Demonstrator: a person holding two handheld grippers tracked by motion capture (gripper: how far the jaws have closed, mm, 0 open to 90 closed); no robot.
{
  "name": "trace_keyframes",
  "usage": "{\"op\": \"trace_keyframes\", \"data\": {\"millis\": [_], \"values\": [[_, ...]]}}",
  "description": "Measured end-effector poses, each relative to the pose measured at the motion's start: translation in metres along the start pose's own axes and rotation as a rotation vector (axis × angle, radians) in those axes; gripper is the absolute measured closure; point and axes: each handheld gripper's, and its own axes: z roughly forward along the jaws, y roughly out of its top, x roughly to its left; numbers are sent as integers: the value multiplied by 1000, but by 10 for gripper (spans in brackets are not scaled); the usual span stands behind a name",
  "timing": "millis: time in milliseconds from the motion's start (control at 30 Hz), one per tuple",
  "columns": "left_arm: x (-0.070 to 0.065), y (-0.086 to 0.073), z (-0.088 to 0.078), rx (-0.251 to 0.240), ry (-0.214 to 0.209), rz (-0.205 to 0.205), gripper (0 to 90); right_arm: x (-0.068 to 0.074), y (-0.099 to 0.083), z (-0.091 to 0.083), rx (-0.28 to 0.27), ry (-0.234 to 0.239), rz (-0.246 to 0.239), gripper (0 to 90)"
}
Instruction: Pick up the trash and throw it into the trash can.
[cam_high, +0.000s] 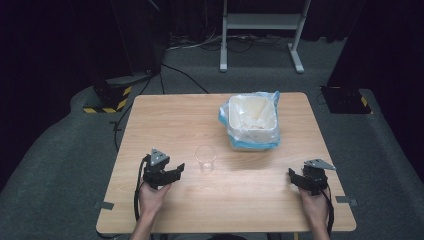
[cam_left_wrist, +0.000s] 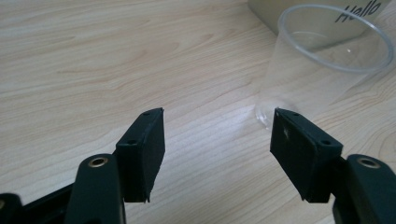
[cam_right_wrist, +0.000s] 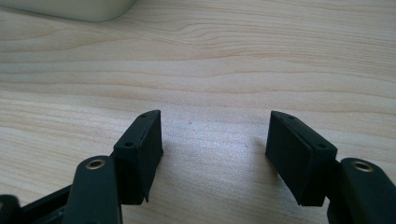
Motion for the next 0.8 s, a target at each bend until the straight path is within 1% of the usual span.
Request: {"op": "trace_keyframes", "data": {"millis": [33,100,267,300,333,433,500,800], "values": [[0,2,1,-7,-9,-1,362,0,0,0,0,0,0,359],[0,6,3,-3,-19,-7,371,0,0,0,0,0,0,359],[-4,15,5,-16,-43,2,391,0,0,0,0,-1,1,359],[-5,17,5,-17,-48,-1,394,0,0,0,0,-1,1,359],[-5,17,5,-17,-48,-1,393,0,0,0,0,-1,1,359],[-6,24,6,-23,-57,5,393,0,0,0,0,-1,1,359],[-6,28,6,-31,-65,-1,393,0,0,0,0,-1,1,359],[-8,40,14,-28,-99,-2,393,0,0,0,0,-1,1,358]]}}
